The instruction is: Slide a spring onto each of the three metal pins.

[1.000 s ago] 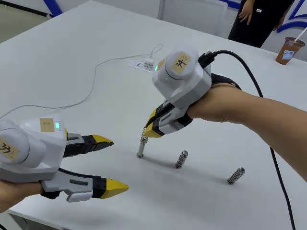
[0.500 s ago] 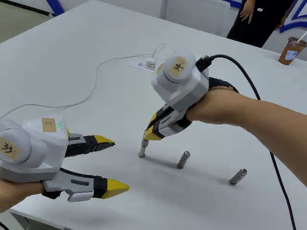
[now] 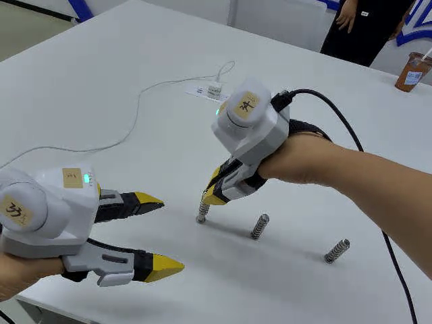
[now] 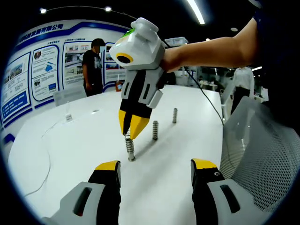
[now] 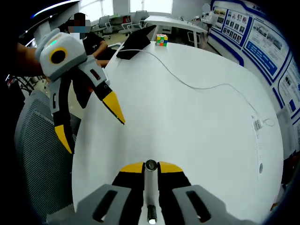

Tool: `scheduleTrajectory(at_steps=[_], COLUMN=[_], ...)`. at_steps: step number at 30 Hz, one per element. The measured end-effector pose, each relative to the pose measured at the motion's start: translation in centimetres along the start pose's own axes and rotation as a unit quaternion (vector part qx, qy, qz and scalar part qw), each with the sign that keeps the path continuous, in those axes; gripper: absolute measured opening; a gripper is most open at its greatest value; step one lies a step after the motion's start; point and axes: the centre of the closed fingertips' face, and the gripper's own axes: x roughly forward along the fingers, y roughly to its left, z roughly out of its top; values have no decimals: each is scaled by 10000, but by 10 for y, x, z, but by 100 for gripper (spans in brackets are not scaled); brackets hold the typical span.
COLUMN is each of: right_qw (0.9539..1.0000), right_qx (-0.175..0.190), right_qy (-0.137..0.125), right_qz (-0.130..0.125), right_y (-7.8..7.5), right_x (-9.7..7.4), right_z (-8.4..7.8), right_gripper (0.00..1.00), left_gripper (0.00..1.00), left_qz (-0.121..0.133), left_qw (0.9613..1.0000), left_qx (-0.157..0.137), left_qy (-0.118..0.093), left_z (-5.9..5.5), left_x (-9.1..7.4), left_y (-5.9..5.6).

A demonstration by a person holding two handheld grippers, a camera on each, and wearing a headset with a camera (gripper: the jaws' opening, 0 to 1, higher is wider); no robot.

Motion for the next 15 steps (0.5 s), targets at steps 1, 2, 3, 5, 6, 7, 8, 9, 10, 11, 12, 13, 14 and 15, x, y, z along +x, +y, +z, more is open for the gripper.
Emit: scheduleTrajectory(at_steps=[1,2,3,5,6,7,8,9,10,11,12,13,14,15], right_qw=[10000,10000,10000,10000,10000,10000,10000,10000,10000,10000,10000,10000,10000,10000], right_qx=[-8,-3,5,24,28,21,17,28,30,36,36,40,36,26], right_qy=[12,18,26,23,23,30,28,30,30,31,37,49,53,54], right_qz=[-6,-8,0,2,3,-6,-15,-13,-14,-16,-20,-17,-21,-29], right_y=[0,0,0,0,0,0,0,0,0,0,0,0,0,0], right_x=[1,2,3,4,5,6,7,7,8,9,10,10,11,11], right_z=[-1,-1,-2,-2,-2,-2,-2,-2,-2,-3,-3,-4,-4,-4], right_gripper=[11,11,11,11,11,11,11,11,11,11,11,11,11,11], left_gripper=[62,62,62,62,62,62,62,62,62,62,62,62,61,61], left_qz=[-2,-1,1,3,2,2,0,-1,-2,-1,-1,-2,-1,-1], left_qw=[10000,10000,10000,10000,10000,10000,10000,10000,10000,10000,10000,10000,10000,10000], left_qx=[-1,-4,-6,-15,-15,-14,-16,-20,-20,-22,-24,-27,-27,-22], left_qy=[0,0,2,-1,-1,4,3,2,2,4,3,1,2,9], left_z=[0,0,-1,-1,-1,-2,-2,-2,-2,-2,-3,-3,-3,-3], left_x=[0,0,0,0,0,0,0,0,0,0,0,0,0,0], left_y=[0,0,0,0,0,0,0,0,0,0,0,1,1,1])
